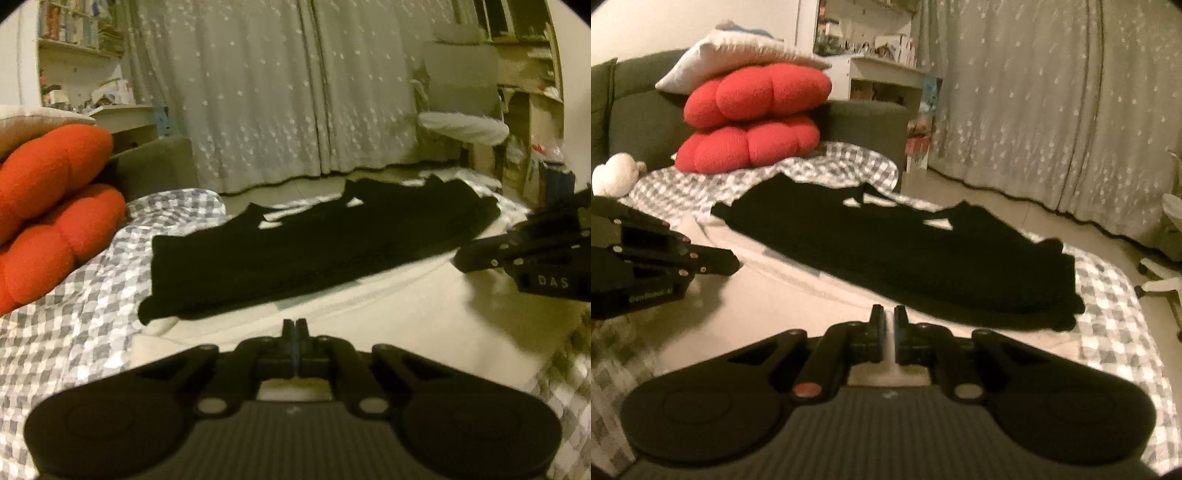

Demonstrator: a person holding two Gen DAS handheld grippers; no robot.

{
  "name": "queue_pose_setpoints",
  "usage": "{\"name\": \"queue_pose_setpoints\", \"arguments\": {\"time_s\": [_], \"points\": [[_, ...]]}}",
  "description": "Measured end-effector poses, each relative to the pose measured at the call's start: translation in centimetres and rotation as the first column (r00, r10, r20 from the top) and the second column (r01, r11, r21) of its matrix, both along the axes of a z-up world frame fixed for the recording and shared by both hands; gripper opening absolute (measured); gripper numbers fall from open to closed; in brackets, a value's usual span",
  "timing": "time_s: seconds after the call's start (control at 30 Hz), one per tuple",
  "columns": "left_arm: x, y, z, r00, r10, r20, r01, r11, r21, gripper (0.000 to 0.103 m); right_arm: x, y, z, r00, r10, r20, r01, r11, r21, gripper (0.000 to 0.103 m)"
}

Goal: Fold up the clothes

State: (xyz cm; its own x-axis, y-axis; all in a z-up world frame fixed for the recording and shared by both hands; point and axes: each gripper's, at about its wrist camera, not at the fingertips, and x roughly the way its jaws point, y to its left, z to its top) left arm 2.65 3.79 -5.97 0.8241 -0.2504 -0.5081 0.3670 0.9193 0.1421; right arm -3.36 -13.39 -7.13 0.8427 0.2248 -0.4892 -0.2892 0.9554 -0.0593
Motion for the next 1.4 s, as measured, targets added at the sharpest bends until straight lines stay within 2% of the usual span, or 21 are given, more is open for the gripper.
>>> {"name": "queue_pose_setpoints", "arguments": {"time_s": [0.1, 0.23, 0.33, 0.43, 0.5, 0.57, 0.6, 0.7, 0.73, 0.77, 0.8, 0.97, 1.1, 1.23, 1.3, 1.37, 1.4], "points": [[0.0, 0.3, 0.4, 0.999, 0.027, 0.033, -0.027, 0.999, -0.022, 0.000, 0.0, 0.1, 0.3, 1.000, -0.008, 0.030, 0.008, 1.000, -0.001, 0.006], [0.5, 0.3, 0.1, 0.999, 0.039, 0.027, -0.038, 0.999, -0.030, 0.000, 0.6, 0.4, -0.1, 0.999, -0.026, 0.036, 0.026, 1.000, -0.013, 0.006], [0.8, 0.5, 0.0, 0.999, 0.041, 0.010, -0.041, 0.998, -0.041, 0.000, 1.0, 0.5, -0.6, 0.999, -0.030, 0.022, 0.031, 0.999, -0.027, 0.006], [1.1, 1.7, 0.4, 0.998, 0.062, -0.034, -0.065, 0.993, -0.095, 0.003, 1.4, 0.6, -1.2, 0.999, -0.033, -0.011, 0.032, 0.998, -0.045, 0.005], [1.1, 2.3, 0.5, 0.995, 0.065, -0.075, -0.074, 0.990, -0.120, 0.012, 1.3, 0.7, -1.2, 0.999, -0.031, -0.011, 0.030, 0.998, -0.046, 0.007], [0.9, 2.4, 0.4, 0.994, 0.058, -0.098, -0.069, 0.990, -0.120, 0.030, 1.1, 0.5, -1.1, 0.999, -0.030, -0.015, 0.029, 0.999, -0.031, 0.011], [0.7, 2.3, 0.3, 0.994, 0.047, -0.103, -0.058, 0.993, -0.107, 0.031, 1.0, 0.4, -1.1, 0.999, -0.030, -0.016, 0.030, 0.999, -0.024, 0.013], [0.4, 1.4, -0.3, 0.995, 0.022, -0.101, -0.028, 0.998, -0.055, 0.029, 0.8, 0.4, -1.1, 0.999, -0.022, -0.024, 0.022, 1.000, -0.014, 0.019], [0.4, 1.3, -0.4, 0.995, 0.020, -0.094, -0.025, 0.998, -0.050, 0.023, 0.7, 0.5, -1.1, 0.999, -0.018, -0.027, 0.017, 1.000, -0.016, 0.021], [0.4, 1.2, -0.5, 0.996, 0.019, -0.091, -0.023, 0.998, -0.050, 0.011, 0.7, 0.5, -1.2, 1.000, -0.013, -0.028, 0.013, 1.000, -0.018, 0.023], [0.5, 1.1, -0.5, 0.995, 0.021, -0.093, -0.026, 0.998, -0.056, 0.006, 0.7, 0.6, -1.2, 1.000, -0.011, -0.028, 0.011, 1.000, -0.020, 0.023], [0.0, 0.8, -0.5, 0.998, 0.042, -0.042, -0.045, 0.998, -0.051, 0.002, 0.6, 0.7, -1.2, 1.000, -0.014, -0.022, 0.013, 1.000, -0.022, 0.023], [-0.4, 1.0, 0.0, 0.998, 0.064, 0.025, -0.062, 0.996, -0.065, 0.002, 0.5, 0.5, -1.2, 0.999, -0.036, -0.010, 0.036, 0.999, -0.017, 0.022], [0.3, 0.7, -0.8, 0.998, 0.066, -0.006, -0.066, 0.997, -0.037, 0.005, 0.5, 0.2, -1.1, 0.999, -0.051, -0.009, 0.051, 0.999, -0.004, 0.023], [0.0, 0.5, -0.6, 0.998, 0.067, 0.011, -0.067, 0.998, -0.023, 0.010, 0.2, 0.2, -1.0, 0.999, -0.049, -0.006, 0.049, 0.999, -0.004, 0.026], [-0.5, 0.4, -0.4, 0.998, 0.053, 0.033, -0.052, 0.998, -0.021, 0.023, -0.3, 0.4, -0.8, 0.999, -0.034, -0.002, 0.034, 0.999, -0.002, 0.031], [-0.8, 0.3, -0.3, 0.999, 0.029, 0.034, -0.028, 0.999, -0.027, 0.025, -0.5, 0.7, -0.7, 1.000, -0.018, -0.001, 0.018, 1.000, 0.000, 0.033]]}}
